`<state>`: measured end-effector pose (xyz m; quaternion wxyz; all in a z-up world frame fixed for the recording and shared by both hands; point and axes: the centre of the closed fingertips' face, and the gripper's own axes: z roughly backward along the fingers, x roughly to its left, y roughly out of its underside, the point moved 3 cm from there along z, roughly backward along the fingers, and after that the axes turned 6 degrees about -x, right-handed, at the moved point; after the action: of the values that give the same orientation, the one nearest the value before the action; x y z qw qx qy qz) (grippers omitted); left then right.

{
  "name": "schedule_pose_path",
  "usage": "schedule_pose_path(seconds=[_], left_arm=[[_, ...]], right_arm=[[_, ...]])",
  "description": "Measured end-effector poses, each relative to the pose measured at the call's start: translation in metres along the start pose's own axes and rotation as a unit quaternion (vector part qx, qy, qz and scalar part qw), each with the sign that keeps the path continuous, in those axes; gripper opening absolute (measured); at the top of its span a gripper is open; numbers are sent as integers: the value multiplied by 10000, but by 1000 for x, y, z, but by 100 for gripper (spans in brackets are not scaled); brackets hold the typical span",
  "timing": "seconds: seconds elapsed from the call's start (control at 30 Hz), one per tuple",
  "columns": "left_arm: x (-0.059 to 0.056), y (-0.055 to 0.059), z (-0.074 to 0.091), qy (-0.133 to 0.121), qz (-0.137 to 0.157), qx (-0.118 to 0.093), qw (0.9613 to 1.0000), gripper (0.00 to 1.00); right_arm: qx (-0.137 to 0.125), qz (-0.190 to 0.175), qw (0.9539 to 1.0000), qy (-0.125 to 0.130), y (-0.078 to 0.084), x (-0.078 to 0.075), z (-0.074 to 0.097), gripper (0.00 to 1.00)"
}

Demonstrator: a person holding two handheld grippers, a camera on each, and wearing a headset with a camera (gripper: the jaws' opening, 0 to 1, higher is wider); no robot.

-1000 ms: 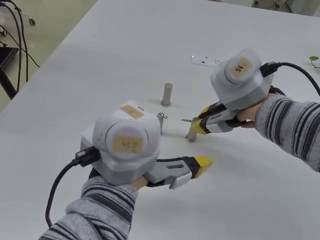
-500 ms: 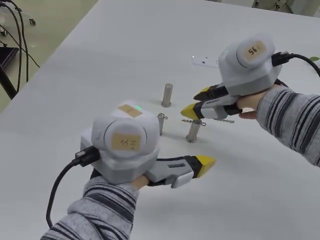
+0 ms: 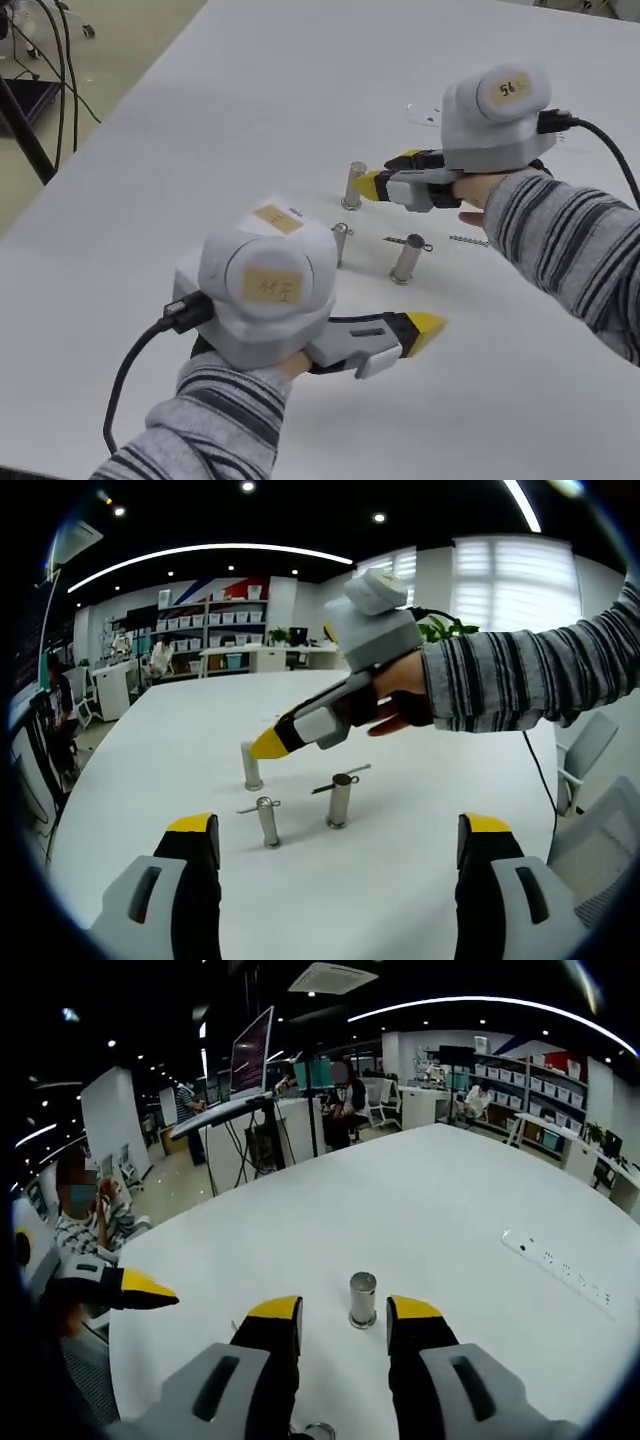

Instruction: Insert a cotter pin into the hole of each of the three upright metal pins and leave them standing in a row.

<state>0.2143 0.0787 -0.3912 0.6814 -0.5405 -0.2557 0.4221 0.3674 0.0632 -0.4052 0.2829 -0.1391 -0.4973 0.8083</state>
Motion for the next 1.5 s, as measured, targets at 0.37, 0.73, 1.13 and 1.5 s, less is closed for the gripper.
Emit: schedule_pose_path(seconds=[0.37,0.73,1.13,1.5], left_arm=[[1,-1,0,-30,11,10,10000,97],[5,4,0,-178,4,133,9998,95],[1,4,-1,-110,148,77,9998,95],[2,2,-1,-144,200,20,9997,95]], right_arm=[[13,-321,9994,134,15,-10,-35,24],[55,-435,9990,91,20,-11,-48,15],[103,-260,9995,117,16,-16,-46,9],[381,42,9993,-12,22,-23,-23,9]])
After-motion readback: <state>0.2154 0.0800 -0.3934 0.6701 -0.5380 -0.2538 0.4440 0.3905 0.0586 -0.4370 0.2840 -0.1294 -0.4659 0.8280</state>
